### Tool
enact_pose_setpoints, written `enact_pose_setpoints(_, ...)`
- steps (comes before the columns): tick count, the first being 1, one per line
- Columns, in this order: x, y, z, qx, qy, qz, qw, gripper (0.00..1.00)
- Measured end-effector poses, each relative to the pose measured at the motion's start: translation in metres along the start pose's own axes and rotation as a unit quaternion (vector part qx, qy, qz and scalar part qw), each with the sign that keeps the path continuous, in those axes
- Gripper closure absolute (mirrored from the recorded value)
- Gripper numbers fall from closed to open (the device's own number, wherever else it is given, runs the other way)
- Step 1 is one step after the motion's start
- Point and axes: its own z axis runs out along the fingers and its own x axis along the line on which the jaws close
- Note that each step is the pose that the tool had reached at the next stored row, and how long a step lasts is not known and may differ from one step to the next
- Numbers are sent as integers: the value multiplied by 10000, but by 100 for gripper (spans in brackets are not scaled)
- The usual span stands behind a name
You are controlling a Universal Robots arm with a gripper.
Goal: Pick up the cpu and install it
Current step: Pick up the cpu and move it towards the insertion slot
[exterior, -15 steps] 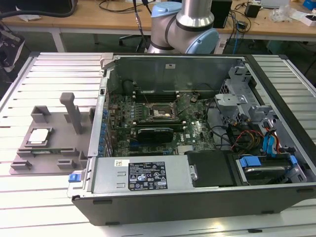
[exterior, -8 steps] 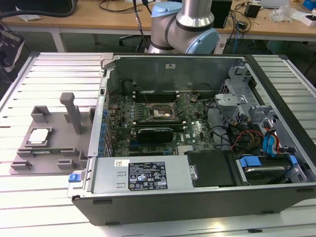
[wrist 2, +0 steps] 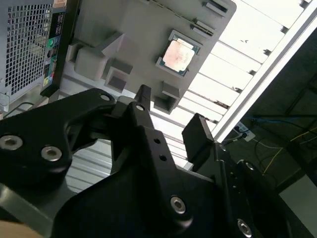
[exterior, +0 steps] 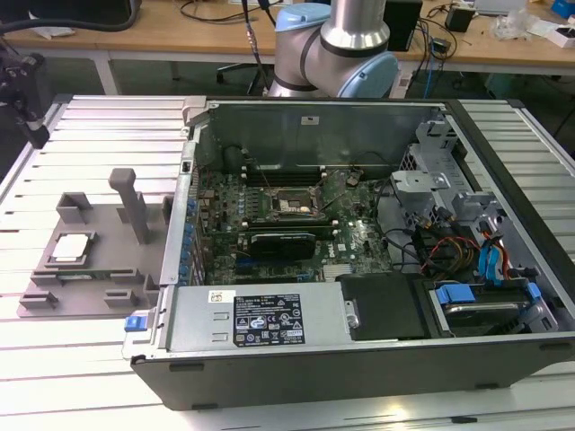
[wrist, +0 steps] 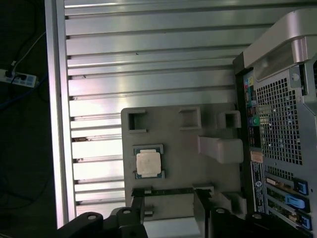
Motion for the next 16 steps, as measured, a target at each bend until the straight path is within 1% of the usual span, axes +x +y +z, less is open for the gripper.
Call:
enact_pose_setpoints(1, 0, 0, 0, 0, 0, 0, 10000, 46)
enact_pose_setpoints(2, 0, 0, 0, 0, 0, 0, 10000, 40)
enact_pose_setpoints(3, 2, 0, 1, 114, -8, -3, 9999, 40)
enact_pose_setpoints(4, 1, 2, 1, 328, -24, -48, 9994, 40)
enact_pose_setpoints(5, 0, 1, 1, 382, -26, -343, 9987, 40)
enact_pose_setpoints(6, 0, 1, 2, 381, -25, -381, 9985, 40)
enact_pose_setpoints(10, 0, 2, 1, 381, -25, -383, 9985, 40)
enact_pose_setpoints(16, 2, 0, 39, 381, -26, -384, 9985, 40)
